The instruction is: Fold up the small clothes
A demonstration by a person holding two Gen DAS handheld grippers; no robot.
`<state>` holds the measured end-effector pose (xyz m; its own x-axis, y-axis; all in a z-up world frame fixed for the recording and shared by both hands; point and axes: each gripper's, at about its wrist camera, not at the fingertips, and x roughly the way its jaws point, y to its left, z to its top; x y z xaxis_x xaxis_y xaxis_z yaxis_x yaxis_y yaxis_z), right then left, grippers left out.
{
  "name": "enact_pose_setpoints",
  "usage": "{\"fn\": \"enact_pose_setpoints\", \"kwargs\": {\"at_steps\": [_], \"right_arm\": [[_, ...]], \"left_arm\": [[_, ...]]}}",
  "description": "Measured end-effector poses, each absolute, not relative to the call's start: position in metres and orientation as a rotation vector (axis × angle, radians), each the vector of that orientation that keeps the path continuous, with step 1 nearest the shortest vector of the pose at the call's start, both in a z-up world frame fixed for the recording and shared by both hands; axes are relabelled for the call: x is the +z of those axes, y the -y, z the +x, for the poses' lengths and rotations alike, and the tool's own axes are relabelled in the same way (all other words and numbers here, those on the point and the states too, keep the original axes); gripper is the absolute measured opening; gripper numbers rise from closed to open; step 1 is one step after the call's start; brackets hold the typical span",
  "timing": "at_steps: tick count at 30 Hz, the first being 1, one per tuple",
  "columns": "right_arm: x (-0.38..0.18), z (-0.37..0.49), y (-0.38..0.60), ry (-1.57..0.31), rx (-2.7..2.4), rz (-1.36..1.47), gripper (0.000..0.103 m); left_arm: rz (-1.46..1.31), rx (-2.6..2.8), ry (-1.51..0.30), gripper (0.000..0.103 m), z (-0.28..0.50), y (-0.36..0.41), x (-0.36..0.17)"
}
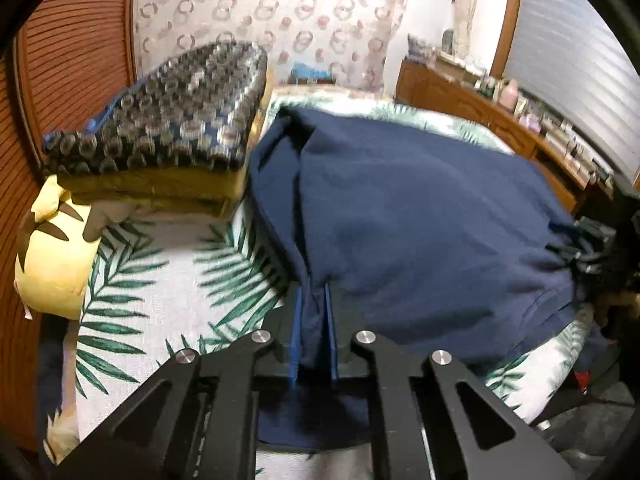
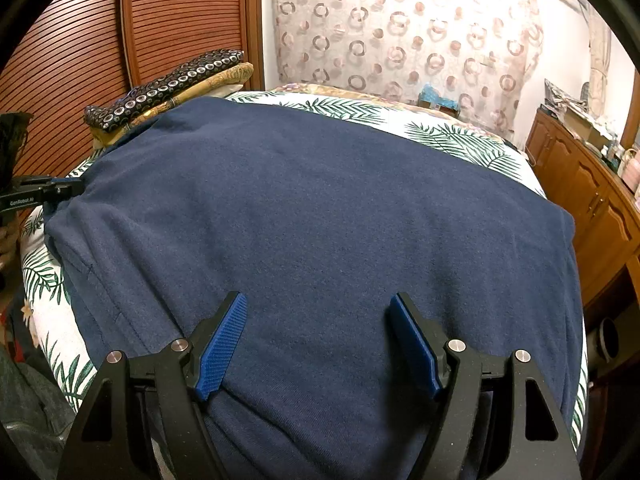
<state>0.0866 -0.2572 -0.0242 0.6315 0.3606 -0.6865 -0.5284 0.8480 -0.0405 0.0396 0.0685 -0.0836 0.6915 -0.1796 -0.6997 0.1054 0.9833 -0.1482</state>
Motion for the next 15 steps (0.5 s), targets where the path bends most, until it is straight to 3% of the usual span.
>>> {"fn": "enact_pose_setpoints", "kwargs": {"at_steps": [15], "right_arm": [[-0.023,0.088,0.261,-0.729,0.506,-0.243,0.079]], "left_arm": [[-0.036,-0.286,-0.613,0.010,0.041,-0.014,-0.019]]}}
